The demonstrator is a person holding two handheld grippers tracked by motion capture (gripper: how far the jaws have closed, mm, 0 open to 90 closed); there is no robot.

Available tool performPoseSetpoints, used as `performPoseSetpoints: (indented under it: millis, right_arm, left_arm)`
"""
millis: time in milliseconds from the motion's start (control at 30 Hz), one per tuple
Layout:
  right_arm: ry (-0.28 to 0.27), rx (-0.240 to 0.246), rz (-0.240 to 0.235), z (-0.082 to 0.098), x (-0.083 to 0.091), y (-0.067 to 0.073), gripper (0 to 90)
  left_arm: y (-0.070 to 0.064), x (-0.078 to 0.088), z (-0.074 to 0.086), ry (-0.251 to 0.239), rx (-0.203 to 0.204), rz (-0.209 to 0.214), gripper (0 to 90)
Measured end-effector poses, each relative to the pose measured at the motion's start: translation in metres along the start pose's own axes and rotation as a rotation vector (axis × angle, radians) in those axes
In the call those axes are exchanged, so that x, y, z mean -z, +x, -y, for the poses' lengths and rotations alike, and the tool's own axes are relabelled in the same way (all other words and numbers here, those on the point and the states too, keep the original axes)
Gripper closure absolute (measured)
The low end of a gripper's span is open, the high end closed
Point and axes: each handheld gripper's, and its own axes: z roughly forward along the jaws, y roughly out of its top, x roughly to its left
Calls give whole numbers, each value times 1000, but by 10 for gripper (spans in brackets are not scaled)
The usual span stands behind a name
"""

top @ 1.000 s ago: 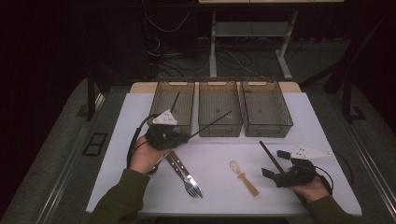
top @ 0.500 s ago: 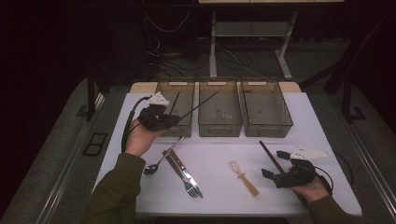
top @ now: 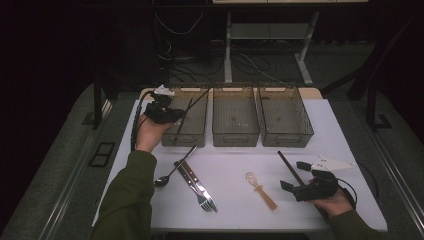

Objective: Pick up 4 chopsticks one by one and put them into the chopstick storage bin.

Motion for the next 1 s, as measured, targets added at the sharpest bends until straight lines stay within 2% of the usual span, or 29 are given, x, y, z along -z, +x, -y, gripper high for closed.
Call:
performPoseSetpoints:
  millis: [267,367,500,700,1000]
  right_arm:
    - [3,0,-3,0,0,0,23]
    - [2,1,-3,0,0,0,23]
    - [2,2,-5,0,0,0,23]
    - [0,4,-7,0,0,0,23]
    - [-1,5,-8,0,1,0,23]
  left_arm:
    - [20,-20,9,15,93,-54,850]
    - [24,-28,12,44,108,-72,850]
    - [27,-37,14,68,145,-74,850]
    - [26,-49,19,138,164,-96,850]
    - [23,-57,20,182,170,-102,848]
